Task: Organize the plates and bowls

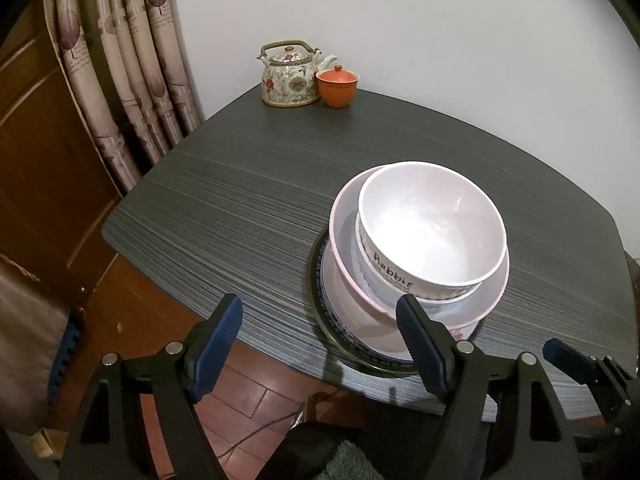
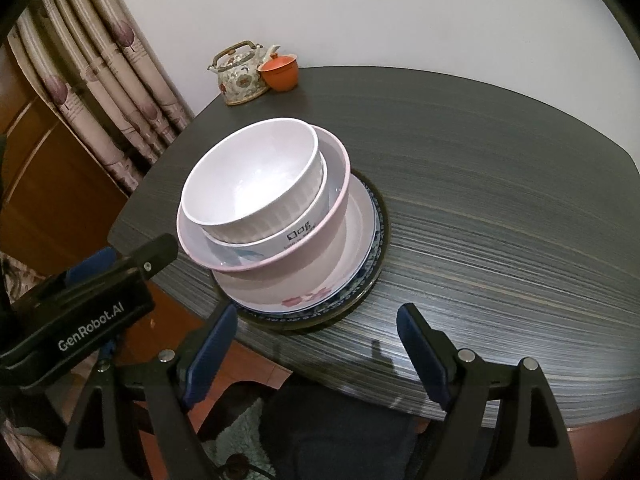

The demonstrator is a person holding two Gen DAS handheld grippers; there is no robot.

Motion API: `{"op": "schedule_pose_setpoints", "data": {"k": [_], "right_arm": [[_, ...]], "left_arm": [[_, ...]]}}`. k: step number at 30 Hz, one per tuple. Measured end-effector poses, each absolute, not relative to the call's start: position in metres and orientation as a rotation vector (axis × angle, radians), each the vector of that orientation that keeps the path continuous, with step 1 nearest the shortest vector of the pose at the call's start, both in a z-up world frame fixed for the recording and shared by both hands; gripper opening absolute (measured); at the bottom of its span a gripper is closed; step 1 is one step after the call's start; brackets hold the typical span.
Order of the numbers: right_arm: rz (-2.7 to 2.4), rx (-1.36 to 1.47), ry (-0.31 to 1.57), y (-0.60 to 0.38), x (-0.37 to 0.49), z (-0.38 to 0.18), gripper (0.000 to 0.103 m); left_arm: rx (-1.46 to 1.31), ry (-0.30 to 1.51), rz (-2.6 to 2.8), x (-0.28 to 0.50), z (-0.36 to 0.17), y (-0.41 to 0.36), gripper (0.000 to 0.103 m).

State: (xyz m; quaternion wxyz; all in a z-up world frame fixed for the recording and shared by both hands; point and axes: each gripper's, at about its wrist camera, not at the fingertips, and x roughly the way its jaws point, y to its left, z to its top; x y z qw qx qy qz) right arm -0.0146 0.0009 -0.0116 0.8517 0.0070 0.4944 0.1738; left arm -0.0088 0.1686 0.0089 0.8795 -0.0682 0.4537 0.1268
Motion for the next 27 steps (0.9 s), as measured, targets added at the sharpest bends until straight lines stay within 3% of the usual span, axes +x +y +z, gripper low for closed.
{"op": "schedule_pose_setpoints", "data": {"k": [27], "right_arm": [[0.372, 0.032, 1.06, 0.0028, -0.0162, -0.0166, 0.084]], "left_arm": [[-0.191, 0.982, 0.194, -0.0066, 0.0036, 0.1685, 0.077]]}}
